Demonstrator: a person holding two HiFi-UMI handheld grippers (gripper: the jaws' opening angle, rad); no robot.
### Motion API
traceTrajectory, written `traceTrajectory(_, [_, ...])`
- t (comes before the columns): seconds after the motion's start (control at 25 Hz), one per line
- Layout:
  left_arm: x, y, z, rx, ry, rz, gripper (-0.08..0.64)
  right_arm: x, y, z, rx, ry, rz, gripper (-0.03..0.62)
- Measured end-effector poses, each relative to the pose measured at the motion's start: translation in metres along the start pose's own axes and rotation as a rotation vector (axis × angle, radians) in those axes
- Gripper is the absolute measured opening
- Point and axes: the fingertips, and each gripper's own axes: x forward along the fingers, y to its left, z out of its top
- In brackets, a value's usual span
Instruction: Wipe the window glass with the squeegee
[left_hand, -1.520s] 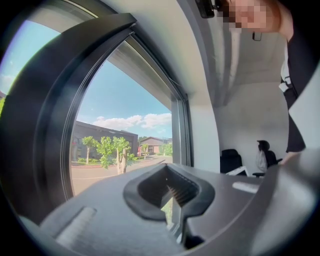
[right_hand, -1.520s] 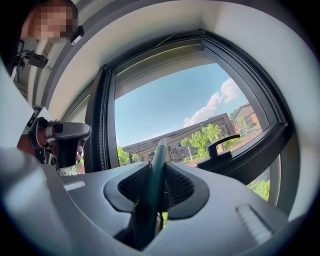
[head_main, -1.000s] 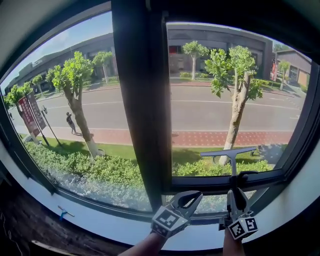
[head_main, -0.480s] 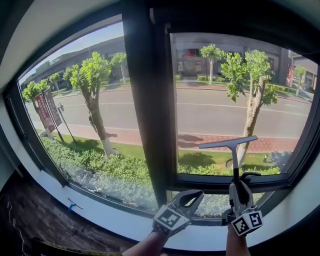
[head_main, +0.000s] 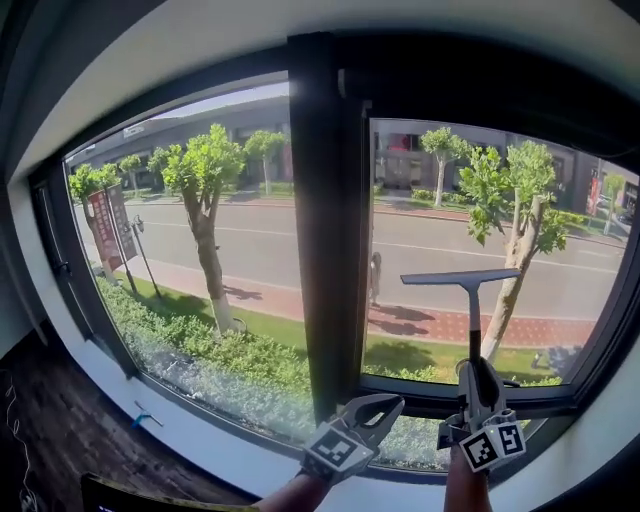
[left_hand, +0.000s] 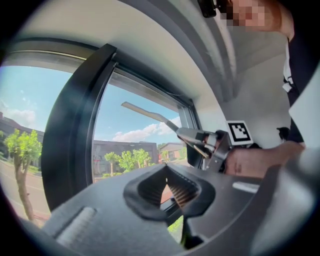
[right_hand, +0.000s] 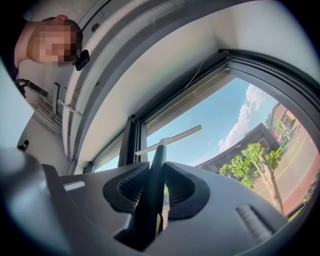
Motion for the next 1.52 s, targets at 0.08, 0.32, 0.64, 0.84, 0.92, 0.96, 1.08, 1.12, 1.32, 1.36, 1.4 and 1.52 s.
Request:
traceTrajectory(0.08, [-0.003,0.006,0.006,0.01,-0.013,0.011,0.003,0.016,0.01,0.013,-0.012,-0.034,0.028,0.101])
traceTrajectory(0.32, [-0.009,0.027,0.016,0.022,-0.055,0.02,0.003,0.062,0.031,0.051,-0.05,-0.11,0.077,0.101])
traceTrajectory(0.64, [-0.02,0.066,0.031,0.057,-0.101,-0.044,0.003,0.115,0.041,0.076,-0.106,-0.194,0.006,0.101])
traceTrajectory(0.84, [-0.03,0.084,0.041,0.058,-0.125,-0.082,0.002,0.154,0.056,0.08,-0.134,-0.22,-0.015,0.101])
traceTrajectory(0.92, [-0.031,0.089,0.045,0.058,-0.127,-0.096,0.003,0.165,0.062,0.083,-0.15,-0.228,-0.015,0.101])
traceTrajectory(0.96, [-0.03,0.092,0.048,0.064,-0.129,-0.1,0.003,0.172,0.064,0.086,-0.157,-0.231,-0.015,0.101])
traceTrajectory(1.08, [-0.03,0.097,0.054,0.074,-0.134,-0.109,0.003,0.189,0.063,0.096,-0.161,-0.249,-0.02,0.101])
traceTrajectory(1.12, [-0.03,0.098,0.054,0.075,-0.133,-0.112,0.003,0.192,0.062,0.099,-0.164,-0.257,-0.023,0.1])
traceTrajectory(1.32, [-0.03,0.103,0.052,0.078,-0.132,-0.117,0.003,0.204,0.057,0.112,-0.151,-0.31,-0.01,0.1])
traceTrajectory(1.36, [-0.03,0.104,0.053,0.08,-0.133,-0.115,0.003,0.208,0.057,0.111,-0.132,-0.315,0.009,0.1])
traceTrajectory(1.4, [-0.031,0.106,0.054,0.082,-0.135,-0.112,0.003,0.212,0.057,0.108,-0.116,-0.313,0.023,0.1])
traceTrajectory(1.52, [-0.031,0.111,0.056,0.082,-0.134,-0.104,0.003,0.223,0.056,0.104,-0.106,-0.301,0.027,0.1])
